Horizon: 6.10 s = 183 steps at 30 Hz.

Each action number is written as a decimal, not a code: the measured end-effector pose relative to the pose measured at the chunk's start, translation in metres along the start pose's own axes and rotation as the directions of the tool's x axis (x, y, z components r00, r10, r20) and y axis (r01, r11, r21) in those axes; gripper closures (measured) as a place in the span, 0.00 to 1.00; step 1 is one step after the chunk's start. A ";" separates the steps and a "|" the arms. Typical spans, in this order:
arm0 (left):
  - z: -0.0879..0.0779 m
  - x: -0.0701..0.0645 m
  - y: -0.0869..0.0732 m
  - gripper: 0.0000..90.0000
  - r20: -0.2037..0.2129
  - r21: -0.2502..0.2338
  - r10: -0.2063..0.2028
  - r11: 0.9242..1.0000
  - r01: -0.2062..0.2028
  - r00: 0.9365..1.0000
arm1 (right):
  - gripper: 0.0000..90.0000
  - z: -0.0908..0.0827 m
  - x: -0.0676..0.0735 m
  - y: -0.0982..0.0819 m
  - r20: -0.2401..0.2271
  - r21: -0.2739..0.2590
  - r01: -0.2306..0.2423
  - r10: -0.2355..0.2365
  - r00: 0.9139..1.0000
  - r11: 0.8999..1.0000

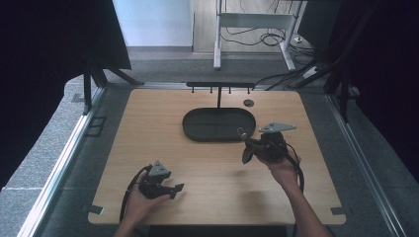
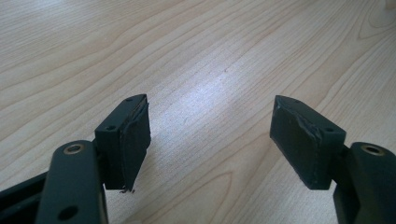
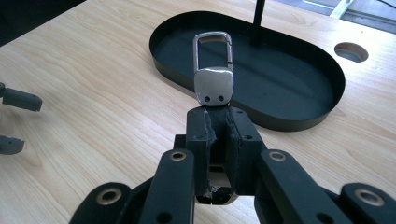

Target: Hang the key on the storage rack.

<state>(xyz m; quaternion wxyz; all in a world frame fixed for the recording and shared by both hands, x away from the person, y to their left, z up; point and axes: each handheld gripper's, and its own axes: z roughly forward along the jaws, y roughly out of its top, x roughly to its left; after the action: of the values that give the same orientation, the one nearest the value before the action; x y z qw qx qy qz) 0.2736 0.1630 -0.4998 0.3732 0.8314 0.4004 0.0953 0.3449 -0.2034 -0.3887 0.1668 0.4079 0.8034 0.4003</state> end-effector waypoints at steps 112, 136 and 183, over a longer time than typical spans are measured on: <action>0.001 0.002 -0.001 0.33 0.013 0.004 -0.001 1.000 0.001 1.000 | 0.89 0.079 -0.083 0.077 0.212 -0.105 -0.159 0.178 0.961 0.982; 0.000 0.005 -0.002 0.33 0.005 0.009 -0.007 1.000 0.006 1.000 | 0.60 0.084 -0.074 0.067 0.211 -0.123 -0.177 0.200 0.957 0.977; 0.007 0.004 -0.004 0.33 -0.030 0.038 -0.003 0.999 0.004 1.000 | 0.53 -0.007 -0.055 -0.104 0.041 -0.098 -0.153 0.157 0.987 0.983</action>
<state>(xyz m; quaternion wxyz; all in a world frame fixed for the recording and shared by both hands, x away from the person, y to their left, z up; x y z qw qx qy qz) 0.2773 0.1637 -0.5083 0.3516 0.8362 0.4089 0.0994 0.3207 -0.2863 -0.4687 0.1737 0.4705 0.7450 0.4397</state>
